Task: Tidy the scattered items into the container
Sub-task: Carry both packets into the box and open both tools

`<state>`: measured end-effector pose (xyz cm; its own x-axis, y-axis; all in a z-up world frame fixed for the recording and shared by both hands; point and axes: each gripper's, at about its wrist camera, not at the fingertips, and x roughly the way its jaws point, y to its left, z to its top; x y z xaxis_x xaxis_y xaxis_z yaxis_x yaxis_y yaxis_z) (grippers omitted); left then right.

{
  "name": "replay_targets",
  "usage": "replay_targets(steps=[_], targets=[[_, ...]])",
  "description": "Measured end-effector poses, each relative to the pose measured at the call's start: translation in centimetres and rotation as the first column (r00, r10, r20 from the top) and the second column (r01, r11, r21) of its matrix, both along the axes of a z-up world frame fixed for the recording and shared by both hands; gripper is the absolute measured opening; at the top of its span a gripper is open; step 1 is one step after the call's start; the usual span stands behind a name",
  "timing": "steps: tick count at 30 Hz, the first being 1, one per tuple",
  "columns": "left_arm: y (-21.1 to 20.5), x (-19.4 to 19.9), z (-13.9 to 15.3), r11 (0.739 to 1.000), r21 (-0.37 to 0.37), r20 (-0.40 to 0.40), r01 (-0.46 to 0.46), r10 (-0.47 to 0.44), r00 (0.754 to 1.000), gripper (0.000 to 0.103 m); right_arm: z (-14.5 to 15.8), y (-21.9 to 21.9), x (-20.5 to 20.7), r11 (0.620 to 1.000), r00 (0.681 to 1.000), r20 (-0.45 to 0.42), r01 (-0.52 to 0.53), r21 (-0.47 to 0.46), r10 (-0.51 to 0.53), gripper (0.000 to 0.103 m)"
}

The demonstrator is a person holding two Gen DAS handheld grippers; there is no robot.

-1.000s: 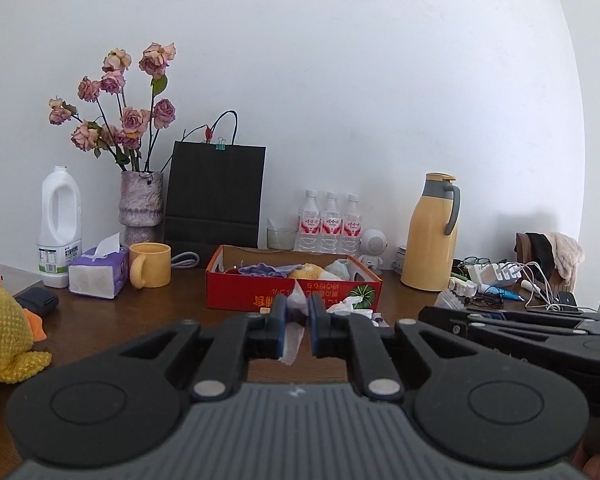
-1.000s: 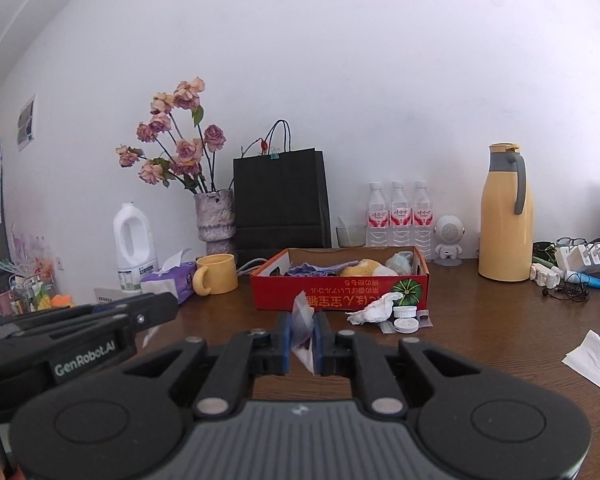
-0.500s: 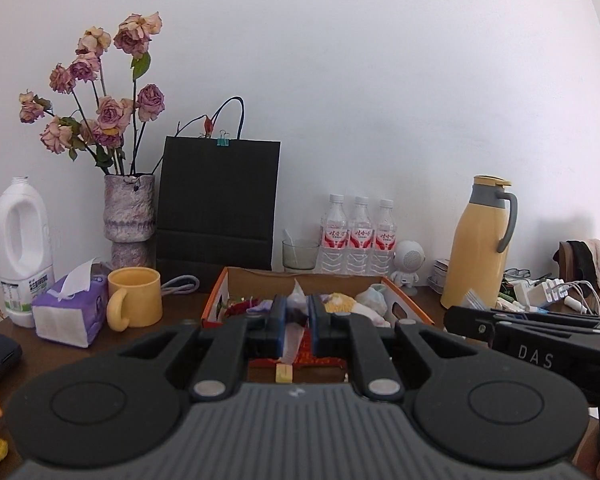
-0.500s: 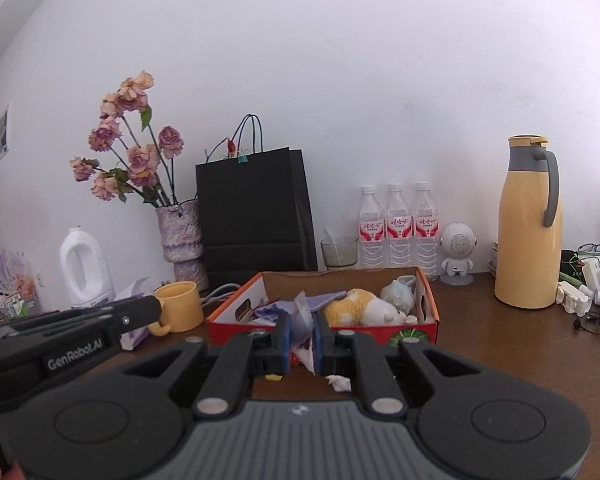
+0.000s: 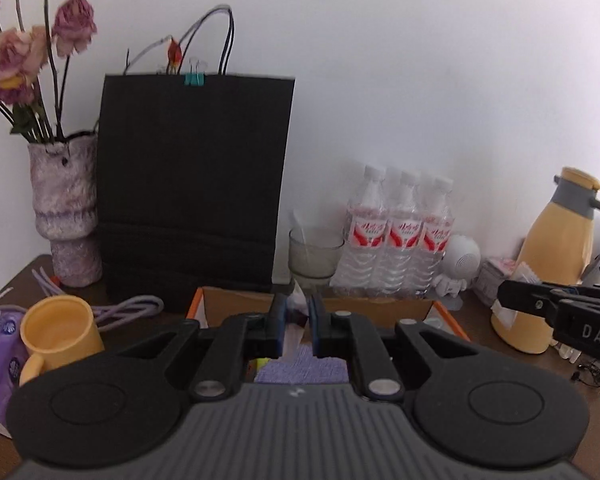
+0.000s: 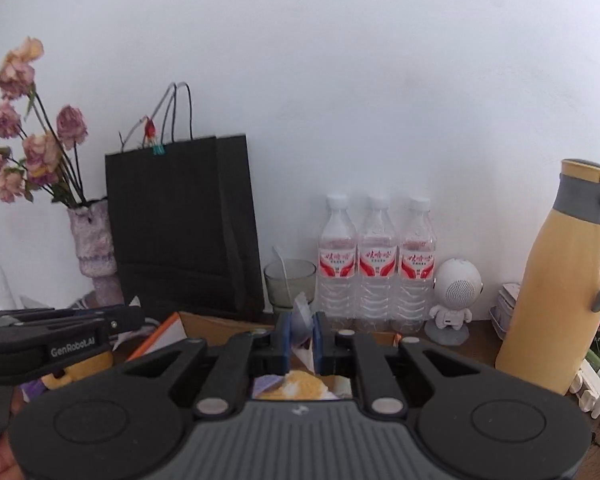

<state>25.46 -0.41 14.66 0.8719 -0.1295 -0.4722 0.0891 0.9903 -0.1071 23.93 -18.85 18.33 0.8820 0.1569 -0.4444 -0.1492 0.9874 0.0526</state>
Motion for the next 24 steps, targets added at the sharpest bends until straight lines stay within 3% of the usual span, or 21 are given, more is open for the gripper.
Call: replay_targets(steps=[3, 6, 9, 13, 16, 20, 22, 24], targets=[[-0.3, 3.8, -0.2, 0.999, 0.031, -0.122, 0.042, -0.038, 0.992, 0.012, -1.0, -0.9, 3.7, 1.0, 0.991, -0.132, -0.002, -0.017, 0.0, 0.01], [-0.7, 7.0, -0.4, 0.996, 0.023, -0.261, 0.089, -0.08, 0.962, 0.012, -2.4, -2.0, 7.1, 1.0, 0.957, -0.289, -0.006, 0.001, 0.006, 0.01], [-1.3, 9.5, -1.8, 0.994, -0.006, -0.448, 0.106, -0.098, 0.889, 0.012, -4.2, -3.0, 10.2, 1.0, 0.884, -0.468, 0.002, 0.021, 0.008, 0.01], [-3.3, 10.8, -5.2, 0.987, -0.009, -0.636, 0.158, -0.127, 0.761, 0.013, -6.3, -2.8, 12.4, 1.0, 0.771, -0.636, -0.001, 0.015, 0.01, 0.01], [-4.8, 10.5, -7.0, 0.982, -0.026, -0.692, 0.189, -0.154, 0.705, 0.013, -7.6, -1.7, 12.4, 0.999, 0.732, -0.681, -0.024, -0.022, 0.003, 0.01], [-6.3, 10.0, -8.0, 0.98, -0.008, -0.723, 0.199, -0.143, 0.676, 0.014, -9.8, -1.0, 12.4, 0.998, 0.675, -0.738, -0.043, -0.044, -0.004, 0.012], [-6.5, 9.8, -8.1, 0.981, -0.01, -0.74, 0.193, -0.137, 0.659, 0.033, -10.5, -0.8, 12.3, 0.998, 0.655, -0.755, -0.03, -0.056, -0.022, 0.017], [-6.5, 9.5, -7.6, 0.98, -0.007, -0.742, 0.197, -0.137, 0.656, 0.039, -10.6, -0.9, 12.0, 0.998, 0.64, -0.767, -0.01, -0.055, -0.036, 0.025]])
